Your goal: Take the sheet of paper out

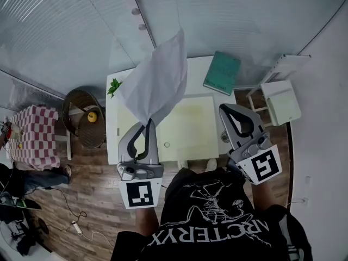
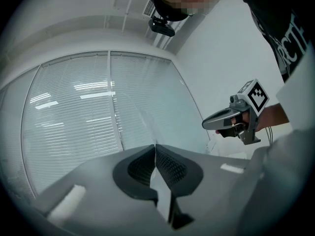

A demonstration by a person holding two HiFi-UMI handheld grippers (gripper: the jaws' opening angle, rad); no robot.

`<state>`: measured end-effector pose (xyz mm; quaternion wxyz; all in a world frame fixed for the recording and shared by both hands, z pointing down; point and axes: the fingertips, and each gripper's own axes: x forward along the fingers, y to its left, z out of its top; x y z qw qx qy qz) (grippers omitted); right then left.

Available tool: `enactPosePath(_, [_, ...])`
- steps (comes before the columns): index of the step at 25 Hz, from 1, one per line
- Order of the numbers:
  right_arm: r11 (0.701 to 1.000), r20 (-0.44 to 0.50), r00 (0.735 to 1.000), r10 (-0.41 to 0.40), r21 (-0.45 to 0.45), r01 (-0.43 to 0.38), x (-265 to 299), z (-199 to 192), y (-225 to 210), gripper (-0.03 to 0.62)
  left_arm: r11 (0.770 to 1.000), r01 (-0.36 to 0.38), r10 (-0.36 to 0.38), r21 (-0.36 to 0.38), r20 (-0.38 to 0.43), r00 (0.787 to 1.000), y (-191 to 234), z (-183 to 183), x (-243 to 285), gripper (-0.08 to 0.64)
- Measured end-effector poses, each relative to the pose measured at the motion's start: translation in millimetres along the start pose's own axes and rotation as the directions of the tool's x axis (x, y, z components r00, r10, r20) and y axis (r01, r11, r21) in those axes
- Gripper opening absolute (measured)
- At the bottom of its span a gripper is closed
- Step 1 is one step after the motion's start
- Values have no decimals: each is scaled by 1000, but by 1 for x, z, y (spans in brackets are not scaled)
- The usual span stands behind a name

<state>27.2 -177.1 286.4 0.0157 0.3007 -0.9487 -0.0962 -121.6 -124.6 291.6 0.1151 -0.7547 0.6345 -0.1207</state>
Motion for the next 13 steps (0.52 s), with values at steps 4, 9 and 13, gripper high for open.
enactPosePath(4, [1000,-6,1000,-5,-3,5,1,0,-3,11,1000,-15,15,-17,-2,1000,6,-1,1,10])
enactPosePath(9, [1000,-9,1000,-3,4,3,1,-4,-6,11,1000,-17,17,-21,-7,1000,6,-2,5,9])
enactPosePath(13, [1000,-9,1000,-3,3,3,1,-7,-10,11,1000,-18,18,-22,-13,1000,4,-5,10,9])
